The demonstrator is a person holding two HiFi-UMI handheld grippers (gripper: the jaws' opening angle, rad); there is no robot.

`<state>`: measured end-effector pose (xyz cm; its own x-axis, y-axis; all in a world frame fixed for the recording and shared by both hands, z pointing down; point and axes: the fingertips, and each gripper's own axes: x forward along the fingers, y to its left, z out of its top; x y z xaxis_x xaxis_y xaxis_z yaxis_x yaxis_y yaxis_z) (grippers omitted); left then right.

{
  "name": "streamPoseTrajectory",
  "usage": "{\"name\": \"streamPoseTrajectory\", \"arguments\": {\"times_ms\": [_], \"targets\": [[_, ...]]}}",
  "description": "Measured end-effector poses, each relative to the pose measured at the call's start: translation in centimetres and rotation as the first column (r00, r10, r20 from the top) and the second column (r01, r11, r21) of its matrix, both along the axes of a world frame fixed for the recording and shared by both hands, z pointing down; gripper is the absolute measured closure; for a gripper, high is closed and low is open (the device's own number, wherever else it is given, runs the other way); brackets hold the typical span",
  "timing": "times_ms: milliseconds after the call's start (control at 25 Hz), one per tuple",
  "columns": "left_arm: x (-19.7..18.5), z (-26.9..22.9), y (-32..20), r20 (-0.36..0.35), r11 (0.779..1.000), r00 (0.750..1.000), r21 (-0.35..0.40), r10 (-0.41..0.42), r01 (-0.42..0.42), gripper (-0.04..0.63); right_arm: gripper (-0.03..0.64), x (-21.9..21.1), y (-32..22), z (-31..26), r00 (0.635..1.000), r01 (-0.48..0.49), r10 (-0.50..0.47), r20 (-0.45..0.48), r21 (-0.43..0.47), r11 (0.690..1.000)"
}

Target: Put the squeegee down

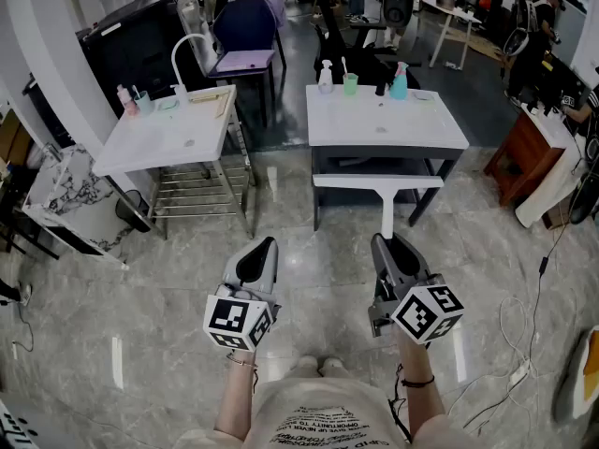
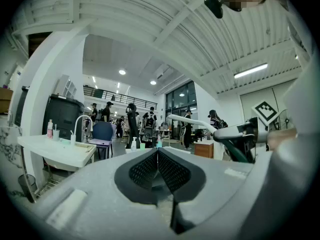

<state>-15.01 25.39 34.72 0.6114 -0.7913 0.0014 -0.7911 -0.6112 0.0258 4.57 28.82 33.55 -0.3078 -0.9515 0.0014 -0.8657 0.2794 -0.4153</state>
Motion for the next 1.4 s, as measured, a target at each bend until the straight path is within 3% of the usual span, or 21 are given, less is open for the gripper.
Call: {"name": "streamPoseTrajectory", "arguments": {"times_ms": [1080, 1400], "targets": [[-1.4, 0.9, -1.3, -0.019, 0.998, 0.998, 0.007, 0.056, -0.056, 0.572, 0.518, -0.8, 0.1, 2.0, 0.998, -0.060, 0.060, 0.036, -0.010, 0.998], [-0.6, 2.1, -2.4, -0.019, 0.997, 0.997, -0.023, 0.076, -0.077, 0.572, 0.518, -0.5, -1.0, 2.4, 0.997, -0.075, 0.076, 0.023, -0.019, 0.997]]}}
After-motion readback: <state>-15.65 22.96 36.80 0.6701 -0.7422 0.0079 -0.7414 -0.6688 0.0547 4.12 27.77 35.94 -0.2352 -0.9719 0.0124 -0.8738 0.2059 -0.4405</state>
